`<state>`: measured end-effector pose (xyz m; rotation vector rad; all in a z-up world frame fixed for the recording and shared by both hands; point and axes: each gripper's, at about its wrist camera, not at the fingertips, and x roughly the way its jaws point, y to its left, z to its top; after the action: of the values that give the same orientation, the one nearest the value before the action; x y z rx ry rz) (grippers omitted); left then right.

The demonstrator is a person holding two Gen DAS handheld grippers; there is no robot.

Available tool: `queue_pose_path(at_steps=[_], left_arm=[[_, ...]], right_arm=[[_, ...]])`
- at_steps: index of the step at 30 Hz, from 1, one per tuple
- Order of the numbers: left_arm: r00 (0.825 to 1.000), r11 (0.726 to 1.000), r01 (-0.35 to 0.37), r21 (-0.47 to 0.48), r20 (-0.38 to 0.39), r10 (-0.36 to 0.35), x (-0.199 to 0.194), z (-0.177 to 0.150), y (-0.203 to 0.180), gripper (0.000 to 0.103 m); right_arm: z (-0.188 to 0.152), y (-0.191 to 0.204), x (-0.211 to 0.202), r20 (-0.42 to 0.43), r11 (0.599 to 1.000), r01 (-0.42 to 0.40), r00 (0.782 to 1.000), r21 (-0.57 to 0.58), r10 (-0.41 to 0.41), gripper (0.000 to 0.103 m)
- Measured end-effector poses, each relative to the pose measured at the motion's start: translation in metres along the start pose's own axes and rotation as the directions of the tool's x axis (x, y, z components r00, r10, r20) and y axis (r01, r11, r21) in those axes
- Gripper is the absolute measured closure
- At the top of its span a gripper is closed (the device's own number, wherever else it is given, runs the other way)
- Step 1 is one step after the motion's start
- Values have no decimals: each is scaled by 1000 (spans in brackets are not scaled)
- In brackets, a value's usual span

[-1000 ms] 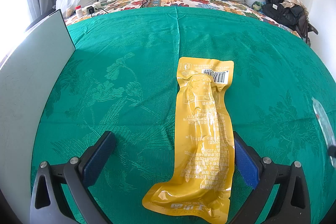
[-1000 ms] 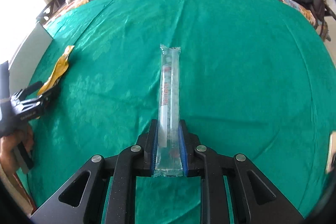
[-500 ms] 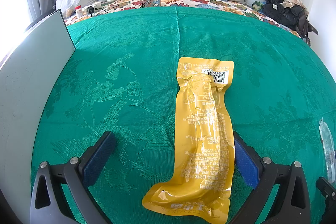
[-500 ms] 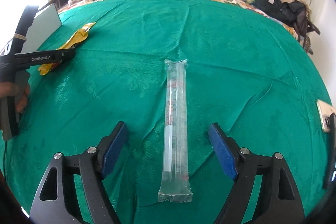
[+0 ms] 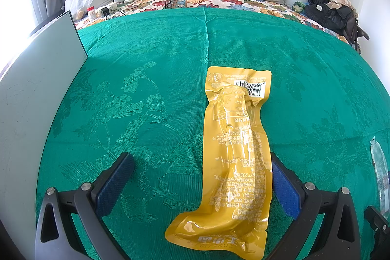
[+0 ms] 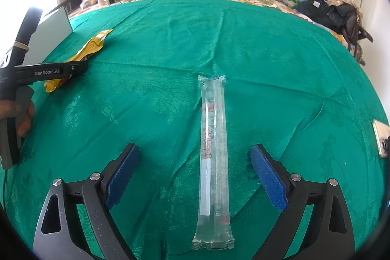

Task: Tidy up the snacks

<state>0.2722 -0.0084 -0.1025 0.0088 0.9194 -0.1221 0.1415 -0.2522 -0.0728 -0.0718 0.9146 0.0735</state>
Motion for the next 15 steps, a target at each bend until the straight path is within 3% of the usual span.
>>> queue_pose_path(at_steps=[15], left_arm=[[1000, 1000, 1, 0, 1, -1, 0, 0, 0, 0]], right_arm=[[0, 0, 0, 0, 1000, 0, 1000, 0, 0, 7]])
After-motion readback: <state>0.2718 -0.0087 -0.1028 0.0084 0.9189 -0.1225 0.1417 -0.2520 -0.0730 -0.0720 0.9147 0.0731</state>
